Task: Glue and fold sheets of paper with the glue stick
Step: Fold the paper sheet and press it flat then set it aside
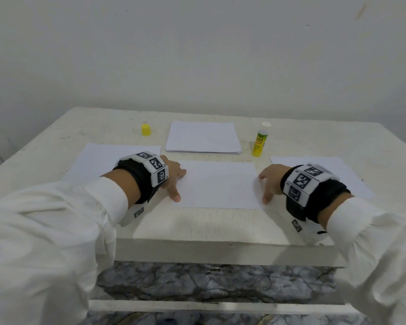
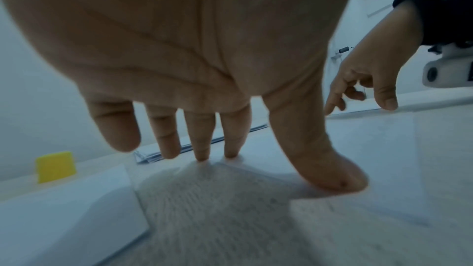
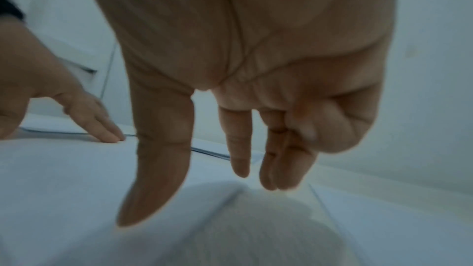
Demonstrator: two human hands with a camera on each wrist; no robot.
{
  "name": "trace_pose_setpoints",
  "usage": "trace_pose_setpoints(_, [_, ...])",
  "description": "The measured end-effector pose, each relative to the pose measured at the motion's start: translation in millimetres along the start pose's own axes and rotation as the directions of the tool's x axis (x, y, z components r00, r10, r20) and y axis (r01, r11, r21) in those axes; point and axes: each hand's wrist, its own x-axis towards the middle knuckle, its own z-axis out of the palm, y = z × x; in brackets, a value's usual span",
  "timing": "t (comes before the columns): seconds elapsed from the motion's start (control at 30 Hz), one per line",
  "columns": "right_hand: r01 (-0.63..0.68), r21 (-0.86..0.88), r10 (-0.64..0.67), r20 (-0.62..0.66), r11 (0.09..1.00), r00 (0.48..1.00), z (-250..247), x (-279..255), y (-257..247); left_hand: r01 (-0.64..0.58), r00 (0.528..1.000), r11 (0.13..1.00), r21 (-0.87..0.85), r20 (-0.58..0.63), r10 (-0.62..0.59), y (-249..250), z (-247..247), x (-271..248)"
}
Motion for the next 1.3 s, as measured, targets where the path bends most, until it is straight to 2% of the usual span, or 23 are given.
trace_pose_setpoints(0.07, [0.085,-0.024,-0.085,-0.04,0.996,0.996,-4,6,-23,-0.004,1.0,1.0,0.03,0.008,0.004,-2,0,8])
trace_pose_setpoints(0.23, [0.299,-0.187,-0.296,0.045,0.936,0.954,1,28,-124,-0.013,1.0,1.0,-0.023,0.011,0.013,-7,-1,22])
trace_pose_setpoints(0.33, [0.296,-0.32,-0.296,0.05,0.9,0.954,15,60,-150,-0.017,1.0,0.998,-0.058,0.013,0.018,-11,3,30])
trace_pose_setpoints(0.43, [0.337,-0.338,-0.348,0.028,0.879,0.937,16,71,-133,-0.006,1.0,0.999,-0.053,0.017,0.007,-11,6,33])
trace_pose_setpoints(0.67, [0.252,-0.31,-0.222,0.127,0.917,0.967,-6,44,-37,-0.042,0.999,0.997,-0.058,-0.005,0.042,-10,4,30])
trace_pose_setpoints(0.77, [0.211,-0.304,-0.185,0.113,0.929,0.976,-7,43,-15,-0.04,0.999,0.998,-0.048,0.0,0.04,-7,1,29])
trace_pose_setpoints(1.0, [0.14,-0.416,-0.125,0.064,0.898,0.99,2,64,-25,-0.014,1.0,0.995,-0.102,0.011,0.015,20,-19,41])
trace_pose_setpoints(1.07, [0.053,-0.464,-0.048,0.023,0.884,0.999,17,96,-19,-0.052,0.999,0.993,-0.11,-0.012,0.051,41,-29,49])
trace_pose_setpoints(1.13, [0.046,-0.476,-0.045,0.013,0.878,0.999,27,119,-14,-0.102,0.994,0.99,-0.097,-0.055,0.097,64,-38,52])
trace_pose_setpoints(1.23, [0.094,-0.457,-0.099,0.013,0.884,0.995,15,94,-24,-0.227,0.968,0.969,-0.101,-0.133,0.213,94,-48,55])
trace_pose_setpoints(1.3, [0.099,-0.419,-0.089,0.043,0.902,0.995,12,91,-28,-0.283,0.949,0.954,-0.1,-0.176,0.264,105,-50,55])
